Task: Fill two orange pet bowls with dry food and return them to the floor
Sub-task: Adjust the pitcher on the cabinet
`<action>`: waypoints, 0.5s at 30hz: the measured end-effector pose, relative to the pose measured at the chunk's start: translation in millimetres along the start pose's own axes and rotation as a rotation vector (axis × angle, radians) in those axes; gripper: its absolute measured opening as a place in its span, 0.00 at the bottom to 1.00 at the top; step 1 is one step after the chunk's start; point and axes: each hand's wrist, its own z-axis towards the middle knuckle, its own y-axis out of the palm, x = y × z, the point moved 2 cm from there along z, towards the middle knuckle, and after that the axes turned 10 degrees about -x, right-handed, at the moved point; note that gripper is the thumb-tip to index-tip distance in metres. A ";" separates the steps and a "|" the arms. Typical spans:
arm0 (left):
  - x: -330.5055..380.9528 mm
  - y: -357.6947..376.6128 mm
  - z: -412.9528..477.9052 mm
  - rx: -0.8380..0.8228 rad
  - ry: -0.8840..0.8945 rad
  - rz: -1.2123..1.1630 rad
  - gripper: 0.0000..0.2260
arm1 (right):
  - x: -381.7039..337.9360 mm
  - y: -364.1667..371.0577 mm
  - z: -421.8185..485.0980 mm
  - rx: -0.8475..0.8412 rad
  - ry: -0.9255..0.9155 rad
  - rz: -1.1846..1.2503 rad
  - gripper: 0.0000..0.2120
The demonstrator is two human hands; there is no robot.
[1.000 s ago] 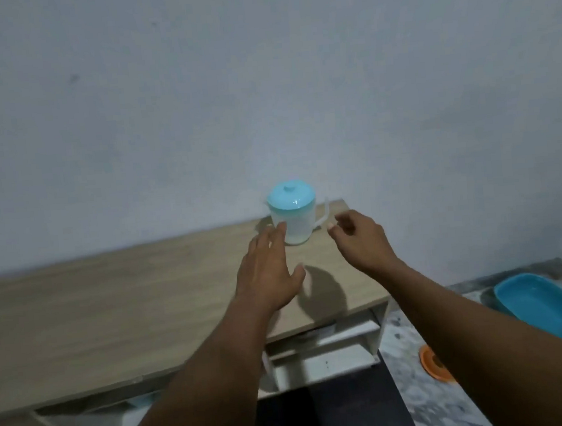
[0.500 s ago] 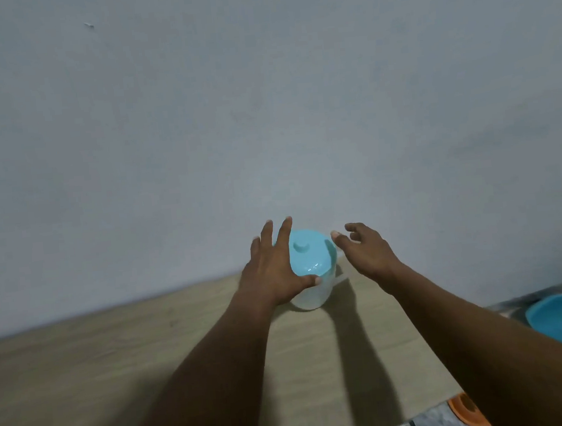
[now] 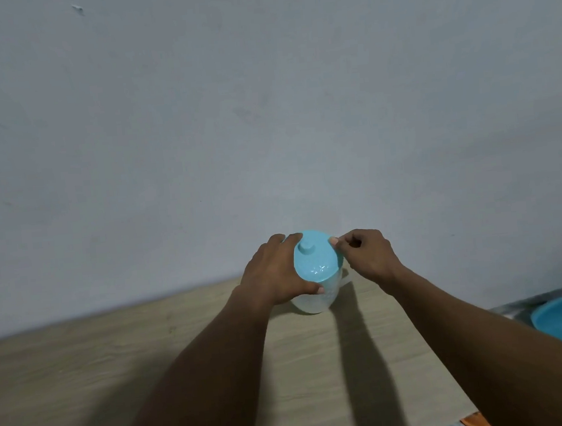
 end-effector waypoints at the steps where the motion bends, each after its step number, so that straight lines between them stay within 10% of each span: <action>1: -1.4 -1.6 2.6 0.011 0.005 0.001 0.49 | -0.7 0.9 3.4 0.007 -0.002 -0.001 0.11; 15: -19.8 -9.9 41.1 0.029 -0.003 0.012 0.50 | -4.3 5.4 46.6 0.018 -0.034 0.023 0.12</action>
